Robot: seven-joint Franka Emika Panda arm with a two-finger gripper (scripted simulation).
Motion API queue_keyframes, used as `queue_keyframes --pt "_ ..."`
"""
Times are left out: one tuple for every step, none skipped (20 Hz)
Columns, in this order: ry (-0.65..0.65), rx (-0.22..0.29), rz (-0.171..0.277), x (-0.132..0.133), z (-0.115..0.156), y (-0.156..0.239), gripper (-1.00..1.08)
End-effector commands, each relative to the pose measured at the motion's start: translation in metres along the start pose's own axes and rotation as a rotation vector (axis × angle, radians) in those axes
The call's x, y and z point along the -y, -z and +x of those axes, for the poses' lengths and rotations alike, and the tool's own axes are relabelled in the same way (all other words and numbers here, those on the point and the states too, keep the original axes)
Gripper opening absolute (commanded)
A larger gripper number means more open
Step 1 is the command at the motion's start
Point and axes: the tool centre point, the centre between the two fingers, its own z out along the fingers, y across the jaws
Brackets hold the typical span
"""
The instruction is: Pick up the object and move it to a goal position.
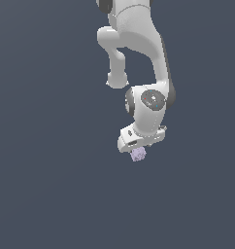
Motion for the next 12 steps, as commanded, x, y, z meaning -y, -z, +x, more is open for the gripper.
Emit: queue_keyframes --pt "0.000 -0.001 0.000 0.000 0.000 0.000 1.00" --pt "0.000 -0.001 0.000 0.000 0.000 -0.001 1.00" --pt "0.000 -0.001 0.000 -0.001 0.000 -0.003 1.00" --pt "0.000 -0.001 0.000 0.000 0.000 -0.006 1.00" --pt "0.000 -0.001 0.000 0.000 0.000 -0.010 1.00" --pt "0.001 -0.001 0.000 0.000 0.000 -0.014 1.00" --pt "0.001 -0.001 0.000 0.000 0.000 -0.019 1.00" --pt "0.001 -0.001 0.000 0.000 0.000 -0.025 1.00" --pt "0.002 -0.002 0.000 0.000 0.000 -0.031 1.00" --pt "0.003 -0.002 0.000 0.001 0.000 -0.036 1.00" --pt "0.003 -0.002 0.000 0.000 0.000 -0.041 1.00" --pt "0.003 -0.002 0.000 0.001 0.000 -0.045 1.00"
